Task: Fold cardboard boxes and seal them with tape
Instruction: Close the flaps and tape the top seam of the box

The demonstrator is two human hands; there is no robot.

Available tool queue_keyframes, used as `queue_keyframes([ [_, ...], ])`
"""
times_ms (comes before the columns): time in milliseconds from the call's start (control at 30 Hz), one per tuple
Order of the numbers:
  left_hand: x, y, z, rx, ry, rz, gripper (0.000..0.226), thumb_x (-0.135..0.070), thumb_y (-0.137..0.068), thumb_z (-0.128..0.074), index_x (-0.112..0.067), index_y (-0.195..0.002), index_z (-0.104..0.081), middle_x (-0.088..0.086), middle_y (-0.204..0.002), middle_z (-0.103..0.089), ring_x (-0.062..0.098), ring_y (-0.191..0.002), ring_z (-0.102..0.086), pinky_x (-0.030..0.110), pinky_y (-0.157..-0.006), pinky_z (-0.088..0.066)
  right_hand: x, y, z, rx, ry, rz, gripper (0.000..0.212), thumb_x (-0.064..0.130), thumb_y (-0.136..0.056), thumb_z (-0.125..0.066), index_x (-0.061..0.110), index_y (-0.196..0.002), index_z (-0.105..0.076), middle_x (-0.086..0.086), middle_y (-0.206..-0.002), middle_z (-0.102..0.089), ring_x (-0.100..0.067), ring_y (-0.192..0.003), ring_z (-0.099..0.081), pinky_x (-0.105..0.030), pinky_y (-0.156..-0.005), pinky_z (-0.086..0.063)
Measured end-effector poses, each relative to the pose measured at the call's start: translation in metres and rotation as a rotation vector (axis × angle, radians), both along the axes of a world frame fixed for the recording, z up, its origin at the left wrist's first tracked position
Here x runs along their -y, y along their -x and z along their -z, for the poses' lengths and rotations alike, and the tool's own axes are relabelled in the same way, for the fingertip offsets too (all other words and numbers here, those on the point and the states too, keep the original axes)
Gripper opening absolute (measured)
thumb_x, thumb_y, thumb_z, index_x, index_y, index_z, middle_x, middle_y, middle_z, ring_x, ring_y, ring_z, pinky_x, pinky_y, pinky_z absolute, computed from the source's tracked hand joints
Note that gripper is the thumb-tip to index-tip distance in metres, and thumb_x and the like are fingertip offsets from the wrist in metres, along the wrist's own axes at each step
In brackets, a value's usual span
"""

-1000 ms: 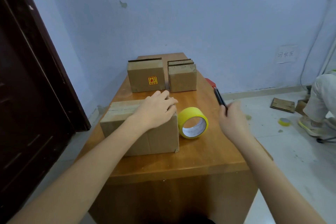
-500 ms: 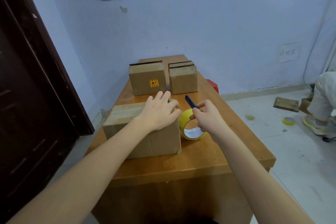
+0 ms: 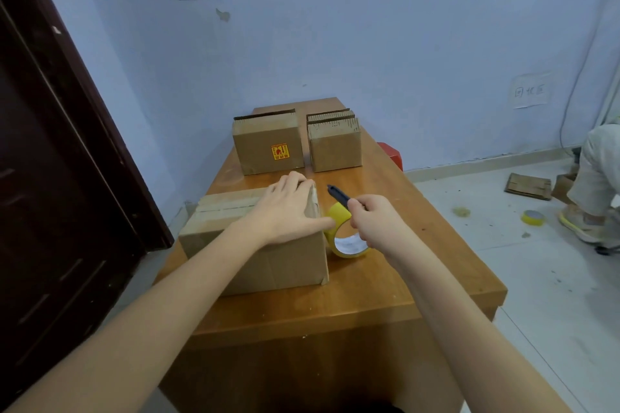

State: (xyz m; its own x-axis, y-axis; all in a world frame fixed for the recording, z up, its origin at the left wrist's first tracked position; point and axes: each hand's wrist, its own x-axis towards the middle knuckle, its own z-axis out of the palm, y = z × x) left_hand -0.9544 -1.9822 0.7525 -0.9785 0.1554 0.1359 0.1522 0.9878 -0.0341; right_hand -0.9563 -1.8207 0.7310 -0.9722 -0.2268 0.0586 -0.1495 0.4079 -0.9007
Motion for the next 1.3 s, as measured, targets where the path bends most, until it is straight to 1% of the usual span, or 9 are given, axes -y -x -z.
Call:
queue_keyframes([
  [100, 0.003, 0.004, -0.002, 0.175, 0.023, -0.002, 0.110, -0.075, -0.077, -0.049, -0.013, -0.152, 0.003, 0.005, -0.160, 0.008, 0.019, -0.146, 0.009, 0.037, -0.118, 0.000, 0.003, 0.000, 0.003, -0.058, -0.036, -0.007, 0.037, 0.022, -0.102, -0.038, 0.015, -0.066, -0.045, -0.001, -0.059, -0.040, -0.012, -0.051, -0.034, -0.024, -0.049, -0.028],
  [200, 0.006, 0.009, -0.004, 0.231, 0.050, 0.007, 0.117, -0.071, -0.074, -0.057, -0.012, -0.151, 0.010, 0.006, -0.159, 0.014, 0.020, -0.145, 0.015, 0.037, -0.117, 0.005, 0.007, 0.002, 0.006, -0.057, -0.037, 0.004, 0.036, 0.022, -0.101, -0.038, 0.008, -0.068, -0.044, -0.003, -0.059, -0.035, -0.013, -0.052, -0.030, -0.025, -0.051, -0.027],
  [367, 0.007, 0.009, -0.004, 0.239, 0.044, 0.022, 0.120, -0.066, -0.073, -0.064, -0.012, -0.151, 0.010, 0.006, -0.159, 0.014, 0.020, -0.145, 0.016, 0.037, -0.116, 0.007, 0.006, 0.000, 0.006, -0.038, -0.027, -0.007, 0.032, 0.021, -0.101, -0.039, 0.008, -0.073, -0.046, -0.004, -0.060, -0.033, -0.012, -0.050, -0.027, -0.024, -0.048, -0.026],
  [700, 0.005, 0.010, -0.001, 0.212, 0.034, 0.002, 0.122, -0.067, -0.071, -0.065, -0.012, -0.151, 0.008, 0.006, -0.159, 0.012, 0.020, -0.145, 0.014, 0.037, -0.116, 0.006, -0.004, -0.039, 0.006, -0.138, -0.072, -0.034, 0.044, 0.018, -0.101, -0.039, 0.019, -0.057, -0.037, 0.003, -0.051, -0.033, -0.005, -0.038, -0.029, -0.011, -0.039, -0.023],
  [867, 0.004, 0.009, -0.002, 0.206, 0.021, 0.005, 0.122, -0.066, -0.070, -0.066, -0.011, -0.151, 0.007, 0.006, -0.159, 0.012, 0.020, -0.146, 0.013, 0.038, -0.117, 0.005, -0.012, -0.053, 0.010, -0.211, -0.116, -0.048, 0.044, 0.016, -0.099, -0.039, 0.014, -0.056, -0.030, 0.003, -0.050, -0.028, -0.009, -0.038, -0.024, -0.019, -0.042, -0.018],
  [967, 0.004, 0.008, -0.003, 0.206, 0.019, 0.011, 0.122, -0.066, -0.071, -0.067, -0.011, -0.151, 0.007, 0.006, -0.159, 0.011, 0.021, -0.146, 0.013, 0.038, -0.117, 0.005, -0.021, -0.051, 0.009, -0.117, 0.012, -0.042, 0.035, 0.016, -0.099, -0.040, 0.010, -0.064, -0.038, -0.004, -0.056, -0.029, -0.007, -0.042, -0.022, -0.021, -0.044, -0.019],
  [1067, 0.005, 0.007, -0.002, 0.203, 0.012, 0.013, 0.122, -0.066, -0.070, -0.066, -0.011, -0.151, 0.007, 0.006, -0.159, 0.011, 0.020, -0.146, 0.012, 0.037, -0.117, 0.005, -0.030, -0.050, 0.003, 0.001, 0.206, 0.018, 0.029, 0.014, -0.097, -0.040, 0.011, -0.069, -0.047, 0.001, -0.053, -0.034, -0.003, -0.037, -0.025, -0.015, -0.037, -0.021],
  [1200, 0.005, 0.006, -0.002, 0.192, 0.010, 0.019, 0.122, -0.066, -0.070, -0.066, -0.010, -0.152, 0.006, 0.006, -0.159, 0.010, 0.020, -0.146, 0.011, 0.038, -0.118, 0.004, -0.033, -0.035, 0.006, -0.069, 0.240, 0.103, 0.034, 0.009, -0.094, -0.034, 0.014, -0.061, -0.037, -0.001, -0.055, -0.031, -0.006, -0.040, -0.024, -0.020, -0.041, -0.021],
  [1300, 0.005, 0.005, -0.002, 0.183, 0.010, 0.019, 0.122, -0.066, -0.070, -0.066, -0.010, -0.151, 0.006, 0.006, -0.160, 0.009, 0.020, -0.146, 0.010, 0.038, -0.119, 0.003, -0.037, -0.018, 0.014, -0.061, 0.308, 0.180, 0.021, 0.011, -0.097, -0.030, 0.012, -0.083, -0.047, -0.008, -0.066, -0.037, -0.011, -0.049, -0.029, -0.024, -0.045, -0.023],
])
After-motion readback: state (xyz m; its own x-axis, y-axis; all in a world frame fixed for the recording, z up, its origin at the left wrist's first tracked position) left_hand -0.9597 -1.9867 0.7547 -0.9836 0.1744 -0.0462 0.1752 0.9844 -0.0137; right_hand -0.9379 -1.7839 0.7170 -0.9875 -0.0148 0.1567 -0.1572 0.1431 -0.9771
